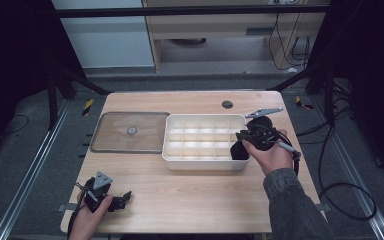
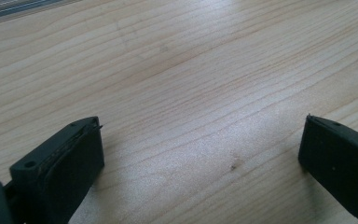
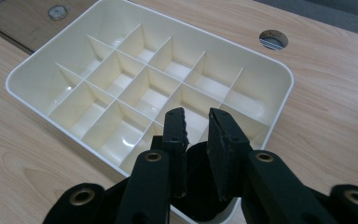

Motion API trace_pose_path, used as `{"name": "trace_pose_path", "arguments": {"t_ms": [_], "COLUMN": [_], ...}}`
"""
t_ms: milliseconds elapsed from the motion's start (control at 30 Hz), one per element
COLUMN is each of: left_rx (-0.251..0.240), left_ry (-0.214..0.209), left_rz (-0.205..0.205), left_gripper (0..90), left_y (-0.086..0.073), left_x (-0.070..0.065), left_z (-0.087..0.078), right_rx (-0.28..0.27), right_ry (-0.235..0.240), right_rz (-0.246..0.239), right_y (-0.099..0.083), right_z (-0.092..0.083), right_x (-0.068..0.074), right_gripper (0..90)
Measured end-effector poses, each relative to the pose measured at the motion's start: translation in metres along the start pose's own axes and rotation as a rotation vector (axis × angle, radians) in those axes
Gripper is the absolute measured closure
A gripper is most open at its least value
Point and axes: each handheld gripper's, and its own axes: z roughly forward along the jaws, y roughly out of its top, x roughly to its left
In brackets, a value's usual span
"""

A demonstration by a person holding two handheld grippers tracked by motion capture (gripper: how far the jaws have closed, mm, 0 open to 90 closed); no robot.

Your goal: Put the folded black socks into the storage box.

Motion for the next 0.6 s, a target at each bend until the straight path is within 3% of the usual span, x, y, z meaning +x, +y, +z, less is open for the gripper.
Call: {"name": "trace_pose_path", "arguments": {"t_ms": [500,533,600], "left_rx": [0.001,0.001,0.0], "left_ry": [0.001,0.001,0.003], "left_rz": [0.001,0.0,-0.002], "left_gripper": [0.0,0.0,0.0], "left_y": [0.0001,0.0,-0.0001], "left_x": [-0.0001,-0.0003,-0.0007], "left_z": [0.0001,0.0,-0.0001], "right_rx": [-0.028,-0.028,-0.036], "right_ry": [-0.01,-0.012,-0.021], "right_rz": [-0.007,-0.007,-0.009], "right_y": [-0.0016,-0.0019,-0.0017], "right_z": [-0.0085,-0.0088,-0.0091], "right_x": [0.0012,0.0025,0.0034], "right_gripper": [45.2,36.9,30.0]}}
